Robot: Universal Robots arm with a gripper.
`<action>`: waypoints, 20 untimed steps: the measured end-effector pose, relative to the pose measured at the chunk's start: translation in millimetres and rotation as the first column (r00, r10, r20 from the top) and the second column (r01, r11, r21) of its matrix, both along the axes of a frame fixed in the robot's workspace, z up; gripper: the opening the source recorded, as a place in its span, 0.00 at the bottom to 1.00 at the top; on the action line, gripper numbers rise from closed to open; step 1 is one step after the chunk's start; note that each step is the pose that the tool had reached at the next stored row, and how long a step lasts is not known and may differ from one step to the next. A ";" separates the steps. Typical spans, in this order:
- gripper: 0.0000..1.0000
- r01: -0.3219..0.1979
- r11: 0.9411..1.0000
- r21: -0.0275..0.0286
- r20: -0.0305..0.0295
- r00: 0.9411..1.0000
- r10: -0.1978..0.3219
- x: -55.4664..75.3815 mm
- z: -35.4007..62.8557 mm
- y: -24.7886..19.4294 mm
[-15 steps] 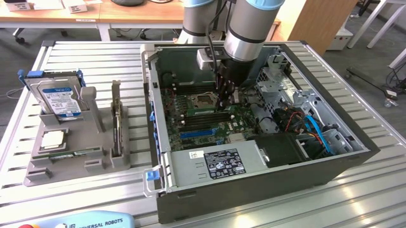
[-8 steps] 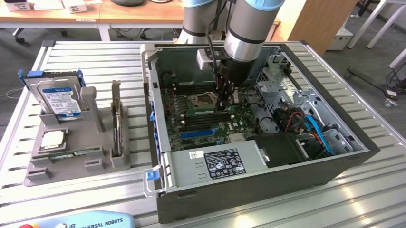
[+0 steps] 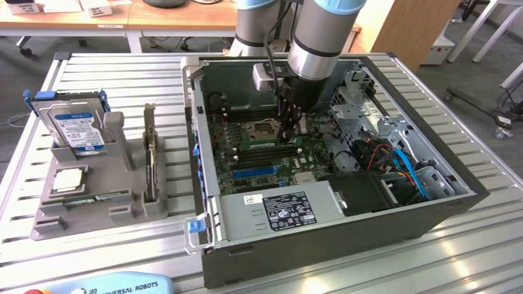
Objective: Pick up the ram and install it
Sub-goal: 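Insert the ram into the slot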
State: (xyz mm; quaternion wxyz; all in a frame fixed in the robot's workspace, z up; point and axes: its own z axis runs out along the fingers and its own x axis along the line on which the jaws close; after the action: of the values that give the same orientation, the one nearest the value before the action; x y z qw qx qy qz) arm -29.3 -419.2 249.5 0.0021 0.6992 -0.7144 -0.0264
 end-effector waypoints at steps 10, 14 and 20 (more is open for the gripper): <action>0.11 0.000 1.000 0.000 0.000 1.000 0.000 -0.5 -1.7 0.0; 0.11 0.000 1.000 0.000 0.001 1.000 0.000 -0.5 -3.4 0.0; 0.11 0.000 1.000 0.000 0.001 1.000 0.000 -0.5 -5.0 0.1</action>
State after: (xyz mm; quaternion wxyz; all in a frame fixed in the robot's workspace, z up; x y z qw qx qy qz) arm -29.8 -419.1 244.6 0.0017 0.6992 -0.7144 -0.0262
